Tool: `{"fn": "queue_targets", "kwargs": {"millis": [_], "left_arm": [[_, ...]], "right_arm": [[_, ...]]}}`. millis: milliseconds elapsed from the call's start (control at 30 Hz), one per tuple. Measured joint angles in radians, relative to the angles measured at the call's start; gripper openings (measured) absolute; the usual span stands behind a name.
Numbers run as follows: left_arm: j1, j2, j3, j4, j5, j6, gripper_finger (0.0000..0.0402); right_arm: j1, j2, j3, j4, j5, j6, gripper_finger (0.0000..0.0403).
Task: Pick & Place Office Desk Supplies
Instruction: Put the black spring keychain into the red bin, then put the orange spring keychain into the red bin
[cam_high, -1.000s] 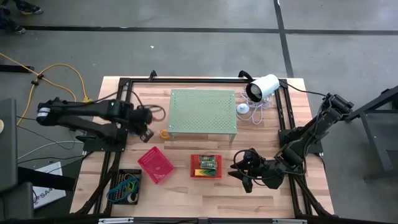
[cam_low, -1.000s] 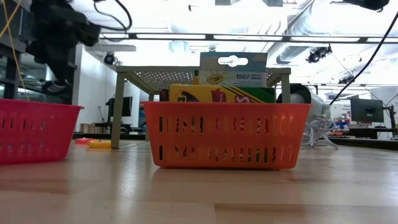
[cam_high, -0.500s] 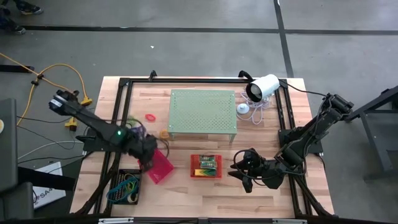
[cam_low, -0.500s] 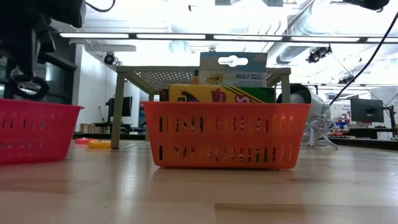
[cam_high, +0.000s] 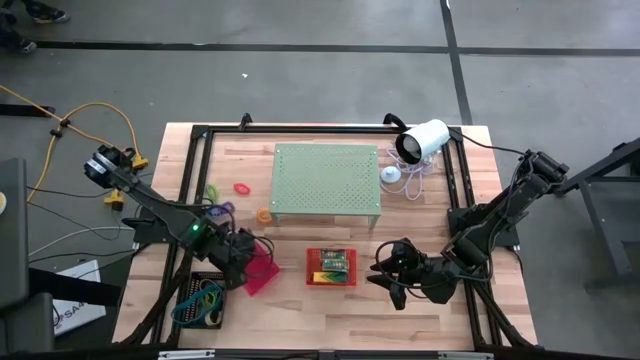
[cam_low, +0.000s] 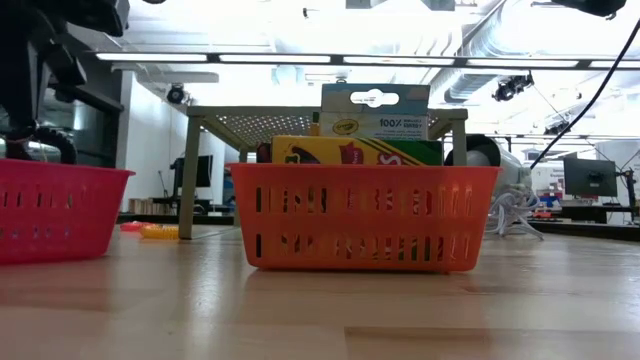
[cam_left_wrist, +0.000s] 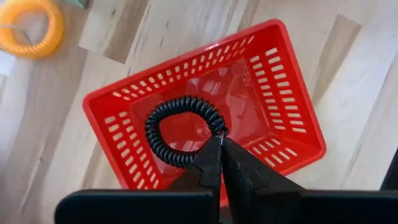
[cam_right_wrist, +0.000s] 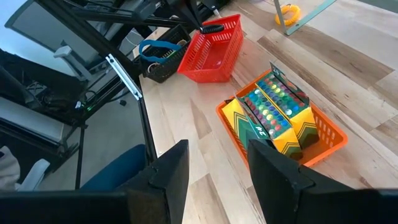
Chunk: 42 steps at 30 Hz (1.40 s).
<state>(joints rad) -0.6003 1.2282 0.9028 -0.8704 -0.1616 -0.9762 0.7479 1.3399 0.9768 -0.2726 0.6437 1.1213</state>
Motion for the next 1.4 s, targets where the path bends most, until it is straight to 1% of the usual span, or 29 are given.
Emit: {"fn": "queue_targets", "kwargs": {"millis": [200,600,767,867,1000,1167,1300,1400], "left_arm": [[0.007,0.0,0.0,0.0,-0.019,0.025,0.0004],[0.01,0.0,0.0,0.0,-0.017,0.026,0.0057],[0.011,0.0,-0.001,-0.003,-0.017,0.025,0.0061],[0.024,0.0,-0.001,-0.022,-0.017,-0.008,0.0062],[0.063,-0.009,-0.002,-0.085,-0.035,-0.071,0.0062],[0.136,-0.072,-0.002,-0.164,-0.109,-0.118,0.0062],[0.218,-0.137,-0.002,-0.208,-0.148,-0.124,0.0062],[0.3,-0.168,-0.002,-0.231,-0.175,-0.125,0.0062]], "right_arm": [[0.0,0.0,0.0,0.0,0.0,0.0,0.0151],[0.0,0.0,0.0,0.0,0.0,0.0,0.0151],[0.0,0.0,0.0,0.0,0.0,0.0,0.015],[0.0,0.0,0.0,0.0,0.0,0.0,0.015],[0.0,0.0,0.0,0.0,0.0,0.0,0.0151],[0.0,0.0,0.0,0.0,0.0,0.0,0.015],[0.0,0.0,0.0,0.0,0.0,0.0,0.0151],[0.0,0.0,0.0,0.0,0.0,0.0,0.015]]}}
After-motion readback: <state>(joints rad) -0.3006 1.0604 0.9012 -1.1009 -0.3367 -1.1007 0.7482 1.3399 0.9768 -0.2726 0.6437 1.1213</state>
